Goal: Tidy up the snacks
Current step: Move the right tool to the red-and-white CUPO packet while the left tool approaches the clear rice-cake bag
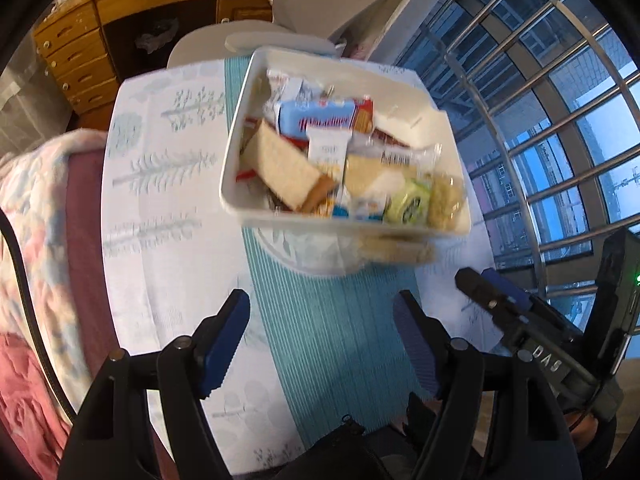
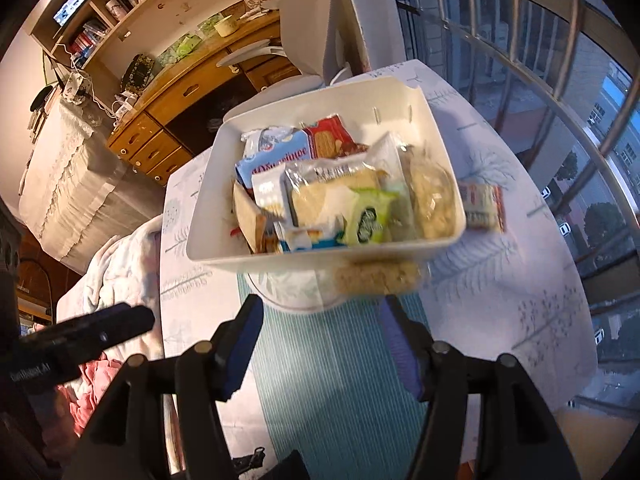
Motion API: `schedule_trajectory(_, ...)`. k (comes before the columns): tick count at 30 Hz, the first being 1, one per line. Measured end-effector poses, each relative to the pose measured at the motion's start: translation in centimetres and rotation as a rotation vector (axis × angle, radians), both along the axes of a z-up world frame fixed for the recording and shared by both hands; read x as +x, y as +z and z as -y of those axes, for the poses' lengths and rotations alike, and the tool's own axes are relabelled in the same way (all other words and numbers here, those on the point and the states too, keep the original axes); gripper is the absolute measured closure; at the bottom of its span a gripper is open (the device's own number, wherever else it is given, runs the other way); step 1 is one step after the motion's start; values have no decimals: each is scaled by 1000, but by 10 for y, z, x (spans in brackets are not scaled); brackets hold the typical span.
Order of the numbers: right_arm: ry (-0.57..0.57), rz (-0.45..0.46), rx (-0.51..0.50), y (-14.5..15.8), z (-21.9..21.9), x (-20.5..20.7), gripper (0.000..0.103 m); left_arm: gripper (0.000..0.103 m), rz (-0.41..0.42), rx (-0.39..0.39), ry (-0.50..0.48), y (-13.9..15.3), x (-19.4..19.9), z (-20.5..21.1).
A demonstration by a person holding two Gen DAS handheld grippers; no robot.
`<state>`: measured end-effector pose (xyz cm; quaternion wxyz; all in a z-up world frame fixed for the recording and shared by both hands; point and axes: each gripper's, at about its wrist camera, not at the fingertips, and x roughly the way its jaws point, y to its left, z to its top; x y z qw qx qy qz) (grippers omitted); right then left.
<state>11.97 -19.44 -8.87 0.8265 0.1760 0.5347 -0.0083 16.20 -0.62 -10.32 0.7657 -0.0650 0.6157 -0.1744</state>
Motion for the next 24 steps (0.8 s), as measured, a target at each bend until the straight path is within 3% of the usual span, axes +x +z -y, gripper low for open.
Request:
schedule_trajectory(7, -17, -21, -6, -12, 16, -27, 35, 30, -39, 38, 23, -18, -28, 4)
schedule_trajectory(12, 4, -11, -41, -21, 42, -40, 34, 30, -13, 63, 42, -21, -42, 19)
schedule_trajectory(20, 101, 34, -95, -32, 96, -51, 34, 24, 15, 62, 87, -28, -54, 63)
schedule_trajectory(24, 191, 76, -135, -32, 119, -47, 27, 22, 10, 35, 125, -37, -55, 88)
